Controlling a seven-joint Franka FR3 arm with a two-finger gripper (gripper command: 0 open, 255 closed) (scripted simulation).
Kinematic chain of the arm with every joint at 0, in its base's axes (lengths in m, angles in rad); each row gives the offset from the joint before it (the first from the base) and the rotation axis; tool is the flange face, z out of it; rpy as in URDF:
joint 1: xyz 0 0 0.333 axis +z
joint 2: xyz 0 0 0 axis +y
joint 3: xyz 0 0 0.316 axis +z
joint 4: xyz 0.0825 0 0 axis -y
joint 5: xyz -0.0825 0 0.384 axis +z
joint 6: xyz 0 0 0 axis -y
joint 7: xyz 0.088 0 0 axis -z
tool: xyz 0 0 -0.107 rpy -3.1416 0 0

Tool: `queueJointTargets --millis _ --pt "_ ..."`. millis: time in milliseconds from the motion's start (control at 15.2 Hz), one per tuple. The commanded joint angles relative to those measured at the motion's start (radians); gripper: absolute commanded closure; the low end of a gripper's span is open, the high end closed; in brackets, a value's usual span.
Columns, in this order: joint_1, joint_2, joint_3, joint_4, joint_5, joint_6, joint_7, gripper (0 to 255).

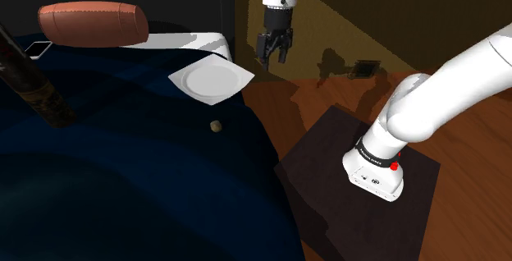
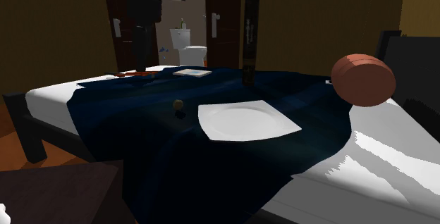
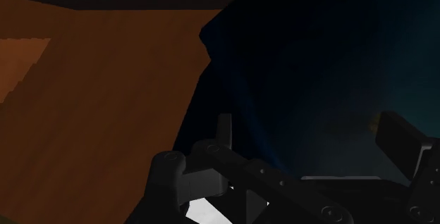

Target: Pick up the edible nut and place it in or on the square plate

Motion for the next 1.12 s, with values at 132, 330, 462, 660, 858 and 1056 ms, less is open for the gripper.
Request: queueJointTargets --millis 132,330,462,660,858,1056 --pt "0.026 0.124 0.054 0.04 0.011 0.073 0.05 0" --pt "0.045 0.226 0.09 0.086 0.008 0.118 0.088 0" --pt "0.058 0.296 0.11 0.123 0.0 0.145 0.115 0" --pt "0.08 0.405 0.137 0.186 -0.017 0.179 0.156 0" --pt "0.107 0.517 0.157 0.26 -0.041 0.205 0.198 0" --pt "0.139 0.632 0.17 0.345 -0.07 0.221 0.238 0"
